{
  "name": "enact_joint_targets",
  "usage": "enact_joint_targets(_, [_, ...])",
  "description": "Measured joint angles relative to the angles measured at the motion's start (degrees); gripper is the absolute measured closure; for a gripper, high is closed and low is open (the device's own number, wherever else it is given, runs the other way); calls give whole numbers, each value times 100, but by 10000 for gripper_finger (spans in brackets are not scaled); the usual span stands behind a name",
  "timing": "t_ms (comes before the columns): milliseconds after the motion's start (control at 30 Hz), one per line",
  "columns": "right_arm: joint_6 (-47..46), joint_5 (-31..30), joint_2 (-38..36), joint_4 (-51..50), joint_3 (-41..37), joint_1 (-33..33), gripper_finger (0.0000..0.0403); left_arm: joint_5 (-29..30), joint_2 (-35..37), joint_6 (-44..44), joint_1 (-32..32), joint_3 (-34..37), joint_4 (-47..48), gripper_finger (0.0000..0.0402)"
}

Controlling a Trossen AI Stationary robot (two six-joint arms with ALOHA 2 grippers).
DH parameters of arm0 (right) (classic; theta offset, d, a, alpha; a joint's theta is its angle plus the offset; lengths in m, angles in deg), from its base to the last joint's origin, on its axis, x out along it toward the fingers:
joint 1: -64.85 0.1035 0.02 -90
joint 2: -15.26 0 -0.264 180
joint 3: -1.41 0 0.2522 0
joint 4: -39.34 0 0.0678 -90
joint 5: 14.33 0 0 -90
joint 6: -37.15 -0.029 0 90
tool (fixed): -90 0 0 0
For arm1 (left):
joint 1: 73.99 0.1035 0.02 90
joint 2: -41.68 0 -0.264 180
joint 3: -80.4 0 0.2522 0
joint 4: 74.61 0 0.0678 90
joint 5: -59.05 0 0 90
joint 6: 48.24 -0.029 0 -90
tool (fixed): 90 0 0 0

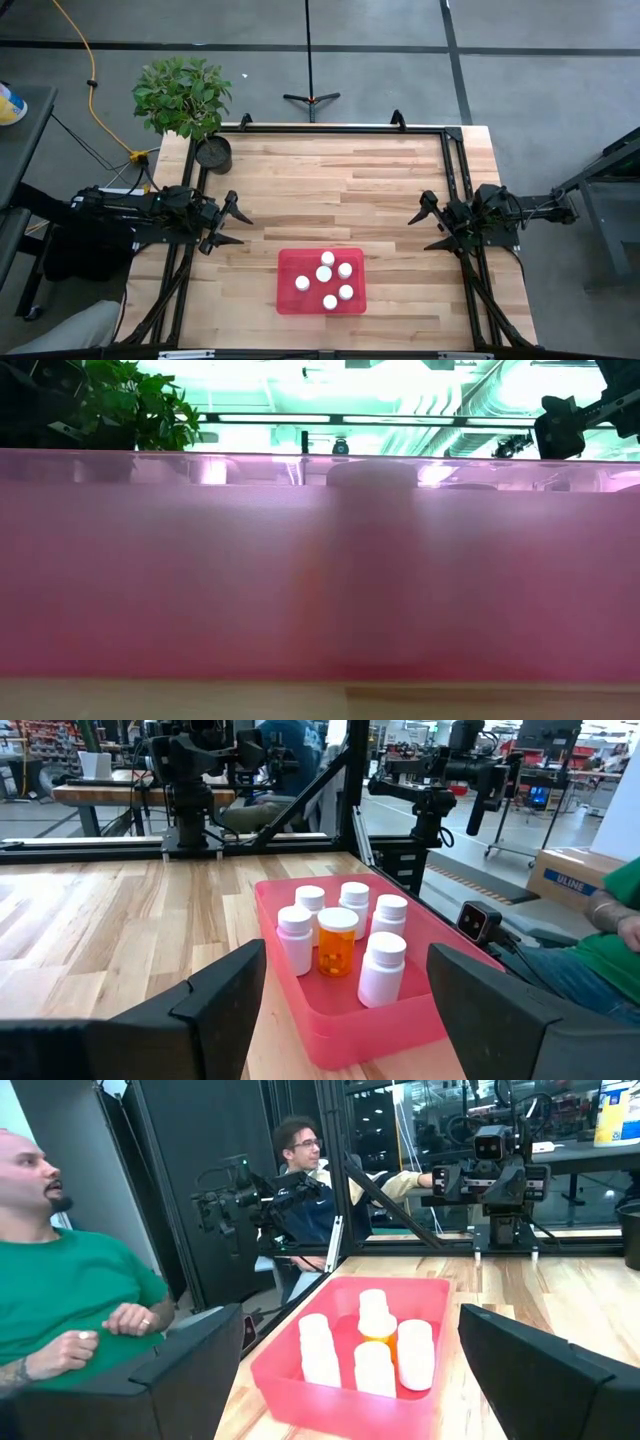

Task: Pick and place pill bottles into a basket
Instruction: Return to Home Position

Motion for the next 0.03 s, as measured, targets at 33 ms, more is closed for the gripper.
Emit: enact_joint_targets(33, [0, 0, 0, 0, 0, 0, 45, 0, 0, 0, 0, 0, 0, 92])
